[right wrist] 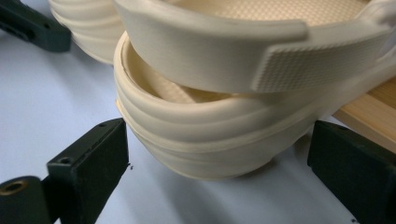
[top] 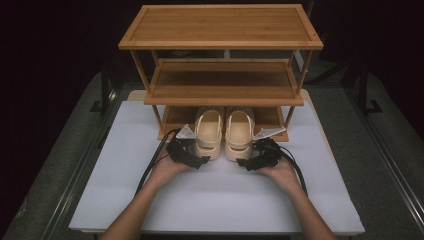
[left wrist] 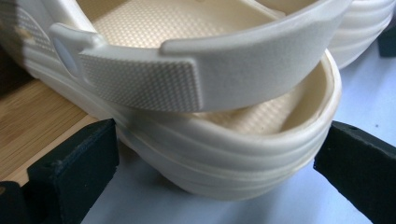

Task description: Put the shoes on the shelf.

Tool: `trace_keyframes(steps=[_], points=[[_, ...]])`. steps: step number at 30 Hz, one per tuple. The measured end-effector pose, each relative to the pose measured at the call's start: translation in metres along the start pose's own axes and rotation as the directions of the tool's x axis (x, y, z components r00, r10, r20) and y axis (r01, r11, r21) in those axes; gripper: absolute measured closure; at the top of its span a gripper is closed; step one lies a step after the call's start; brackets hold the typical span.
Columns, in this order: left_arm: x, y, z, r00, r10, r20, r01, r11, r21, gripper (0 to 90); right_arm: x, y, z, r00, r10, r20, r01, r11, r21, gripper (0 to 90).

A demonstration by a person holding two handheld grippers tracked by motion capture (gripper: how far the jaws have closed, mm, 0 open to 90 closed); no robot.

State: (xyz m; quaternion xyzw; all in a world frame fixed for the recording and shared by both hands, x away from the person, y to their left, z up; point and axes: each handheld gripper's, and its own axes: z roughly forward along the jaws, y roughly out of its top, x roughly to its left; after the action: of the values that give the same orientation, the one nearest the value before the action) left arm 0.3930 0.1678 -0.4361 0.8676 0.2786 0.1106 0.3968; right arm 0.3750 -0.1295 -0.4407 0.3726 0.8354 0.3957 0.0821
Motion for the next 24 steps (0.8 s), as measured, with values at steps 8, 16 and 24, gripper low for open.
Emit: trace_keyframes(steps=[8, 16, 24], points=[[-0.004, 0.004, 0.005, 0.9995, 0.018, -0.027, -0.018, 0.9996, 0.020, 0.2, 0.005, 0.005, 0.006, 0.9996, 0.004, 0.028, -0.004, 1.000, 0.006, 4.4], [0.000, 0.006, 0.006, 0.9993, 0.000, -0.038, 0.000, 0.9999, 0.010, 0.8, 0.003, 0.009, 0.009, 0.9994, 0.008, 0.034, -0.008, 1.000, 0.007, 4.7], [0.011, 0.012, 0.007, 0.9981, -0.027, -0.055, 0.026, 0.9994, -0.023, 2.9, -0.009, 0.022, 0.014, 0.9997, 0.017, 0.019, -0.017, 1.000, 0.003, 4.8]])
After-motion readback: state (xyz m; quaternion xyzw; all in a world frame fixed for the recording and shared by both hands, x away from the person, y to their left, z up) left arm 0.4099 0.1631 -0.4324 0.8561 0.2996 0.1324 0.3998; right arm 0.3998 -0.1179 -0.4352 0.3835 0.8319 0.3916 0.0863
